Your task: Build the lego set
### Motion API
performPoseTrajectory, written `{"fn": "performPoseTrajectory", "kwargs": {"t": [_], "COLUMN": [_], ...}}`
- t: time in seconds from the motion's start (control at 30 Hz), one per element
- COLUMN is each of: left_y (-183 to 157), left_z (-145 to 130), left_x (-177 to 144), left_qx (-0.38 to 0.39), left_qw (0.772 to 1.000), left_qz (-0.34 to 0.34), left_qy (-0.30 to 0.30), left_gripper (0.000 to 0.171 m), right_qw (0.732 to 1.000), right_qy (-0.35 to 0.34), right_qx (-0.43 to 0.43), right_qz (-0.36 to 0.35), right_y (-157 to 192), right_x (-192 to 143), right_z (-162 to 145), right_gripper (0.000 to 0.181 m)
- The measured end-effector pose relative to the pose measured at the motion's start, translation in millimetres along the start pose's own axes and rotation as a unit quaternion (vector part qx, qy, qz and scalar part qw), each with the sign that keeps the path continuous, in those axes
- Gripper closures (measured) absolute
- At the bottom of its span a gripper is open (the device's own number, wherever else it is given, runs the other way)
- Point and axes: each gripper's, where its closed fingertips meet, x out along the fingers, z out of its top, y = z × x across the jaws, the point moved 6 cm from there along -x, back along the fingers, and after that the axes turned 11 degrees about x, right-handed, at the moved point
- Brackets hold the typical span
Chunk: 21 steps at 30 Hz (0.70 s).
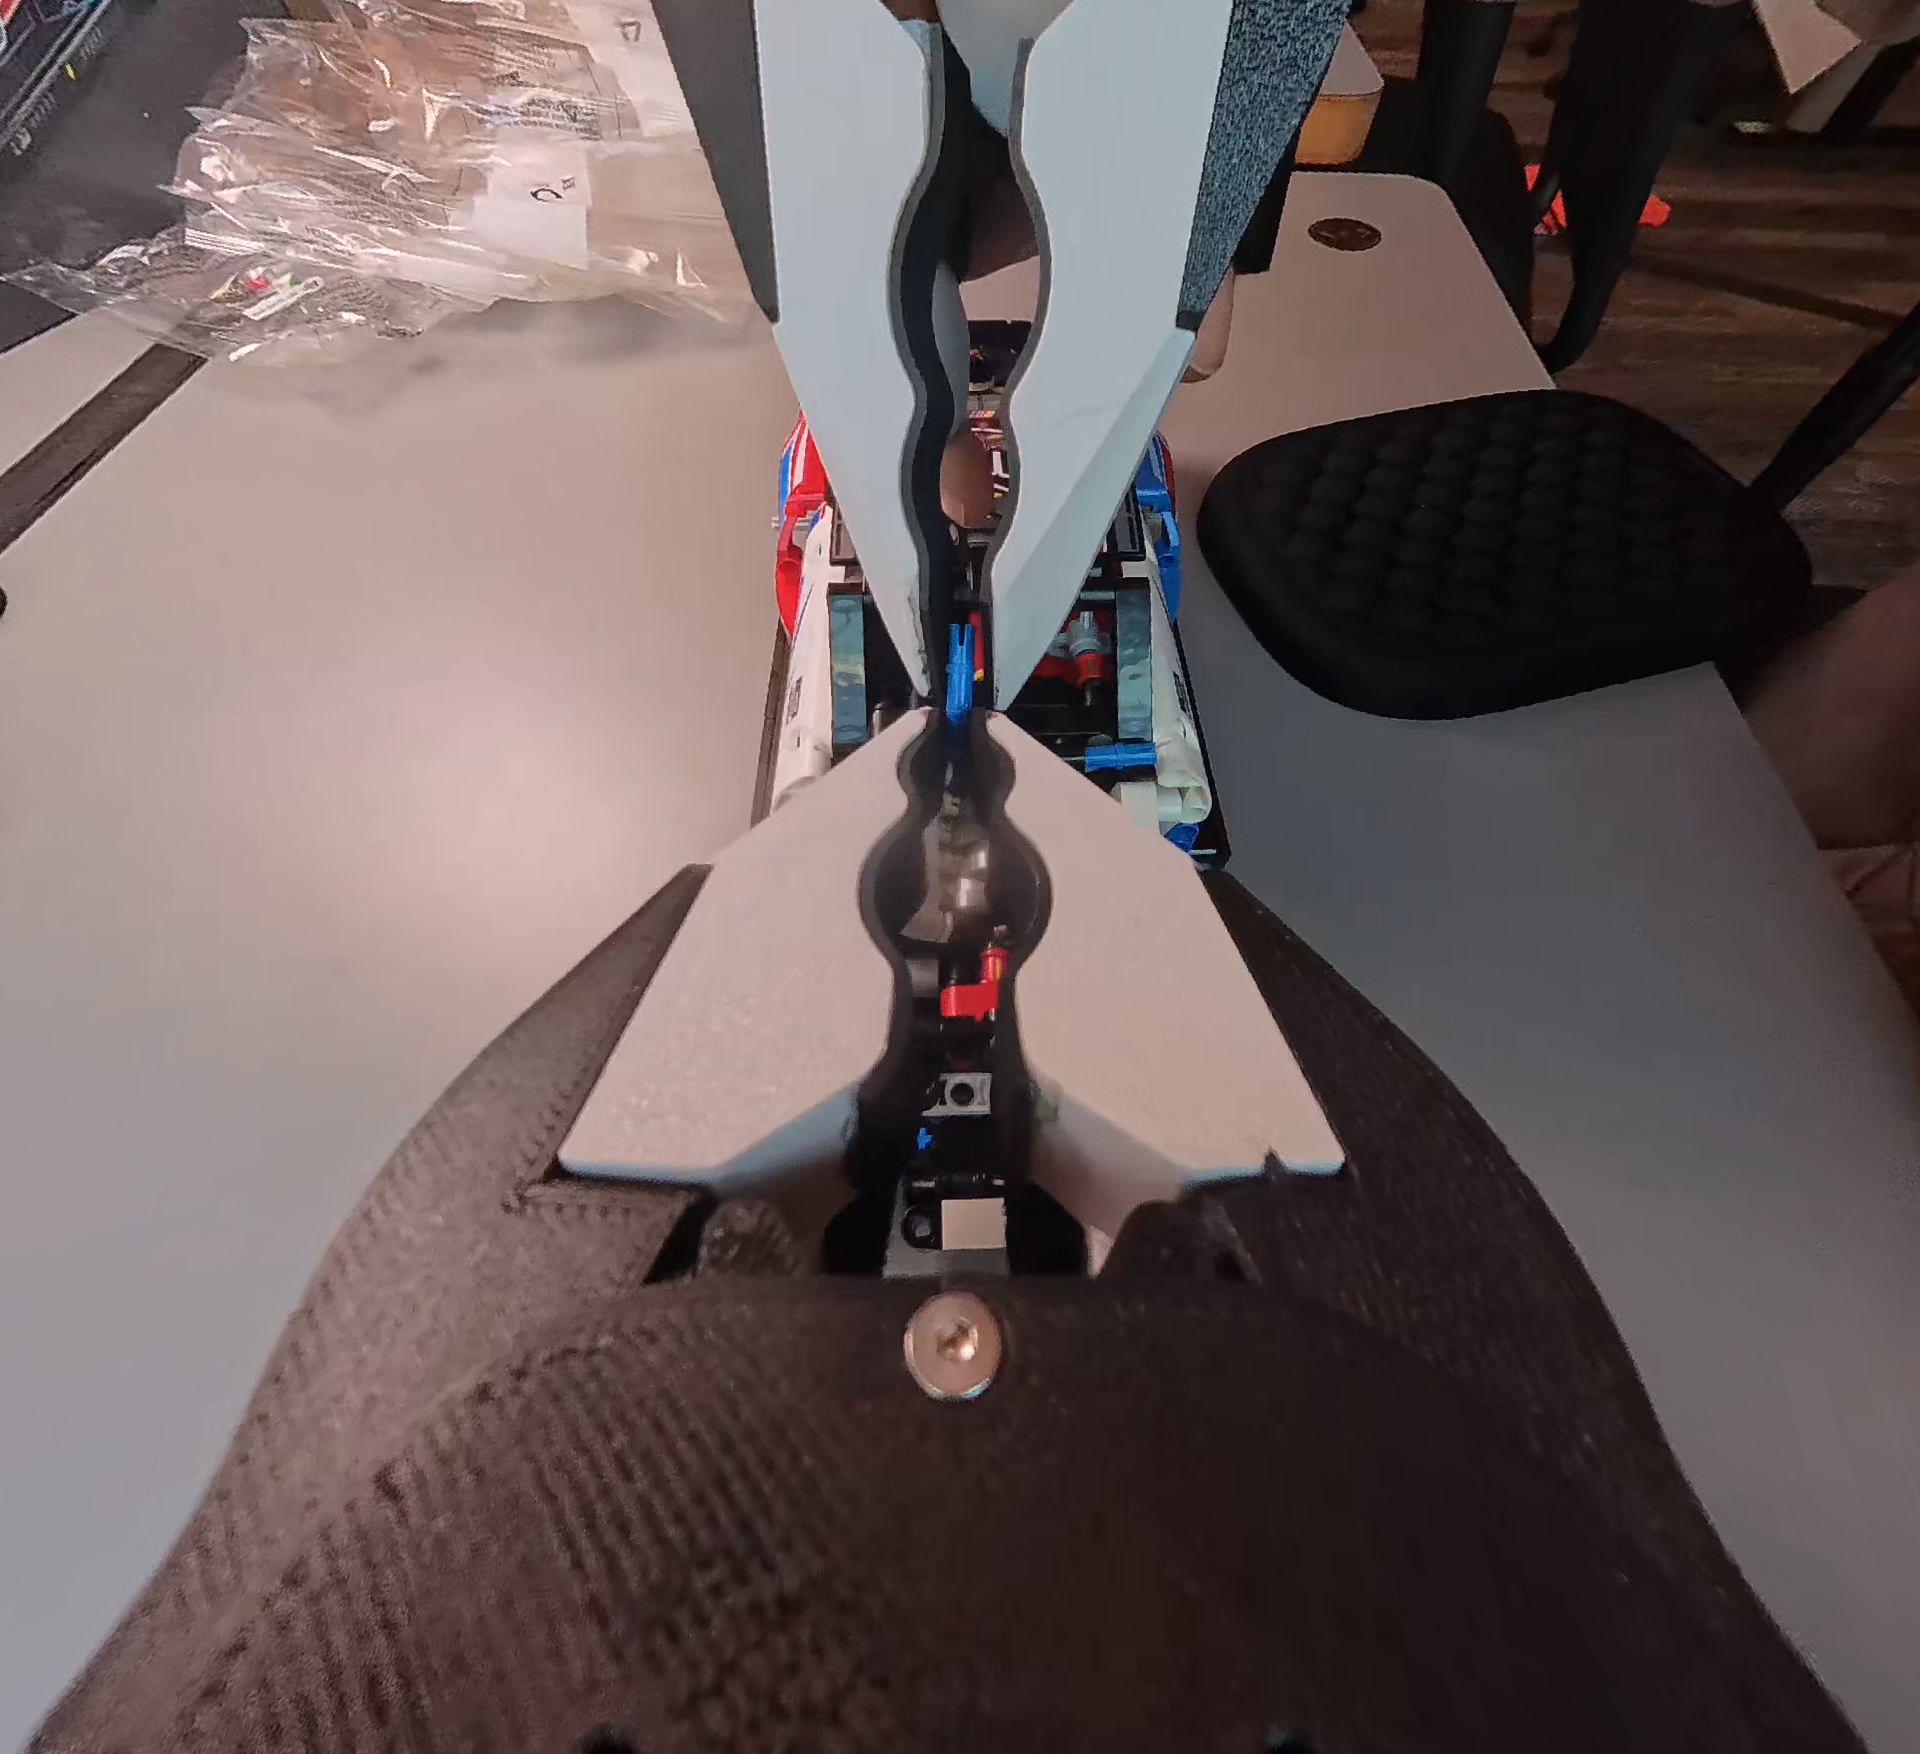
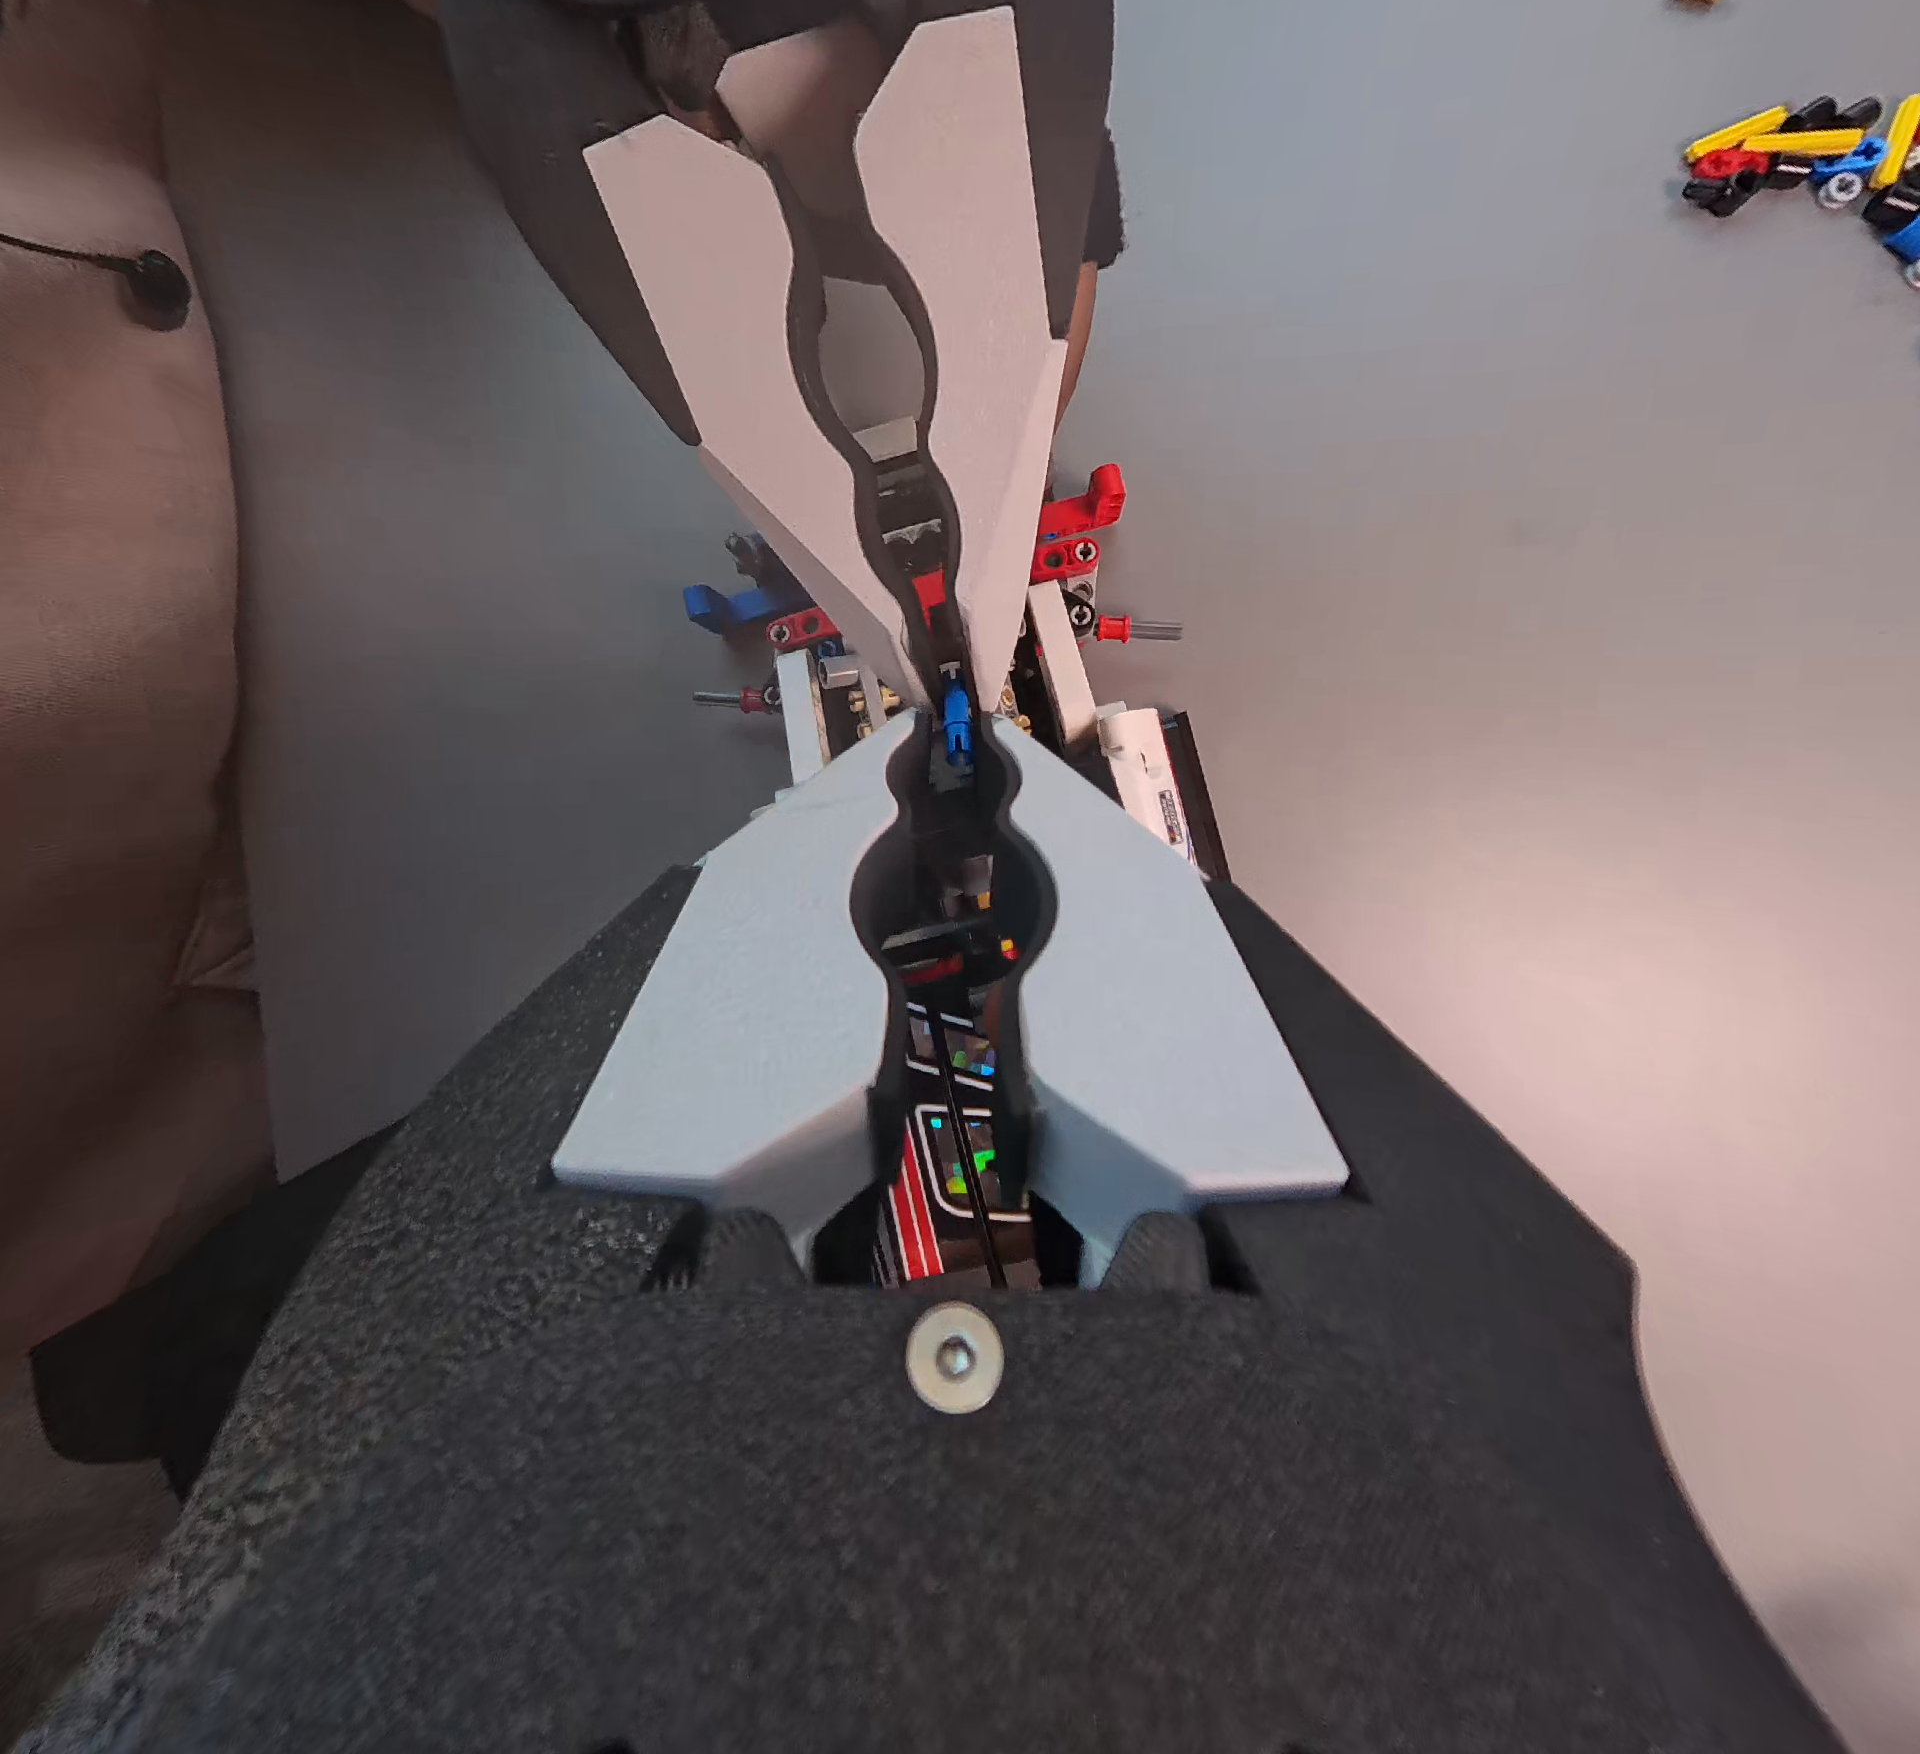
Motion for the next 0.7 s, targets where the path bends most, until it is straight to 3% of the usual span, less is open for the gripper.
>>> {"fn": "performPoseTrajectory", "kwargs": {"t": [0.27, 0.33, 0.47, 0.7], "left_y": [2.8, 14.7, 23.0, 21.6], "left_z": [0.4, -3.5, -22.9, -25.9], "left_x": [-5.3, -14.8, -17.3, 4.3], "left_qx": [0.000, -0.021, -0.047, -0.041], "left_qw": [1.000, 1.000, 0.995, 0.990], "left_qz": [-0.002, 0.001, -0.022, -0.065], "left_qy": [0.005, 0.023, 0.089, 0.122], "left_gripper": [0.165, 0.149, 0.144, 0.160], "right_qw": [1.000, 1.000, 0.997, 0.986], "right_qy": [-0.007, 0.013, 0.066, 0.166], "right_qx": [-0.004, 0.007, 0.015, 0.016], "right_qz": [-0.004, -0.018, -0.038, -0.024], "right_y": [1.7, -4.2, -16.9, -16.4], "right_x": [-1.5, -4.6, -6.8, 8.5], "right_z": [3.6, 3.8, 0.7, 5.2], "right_gripper": [0.179, 0.179, 0.179, 0.179]}}
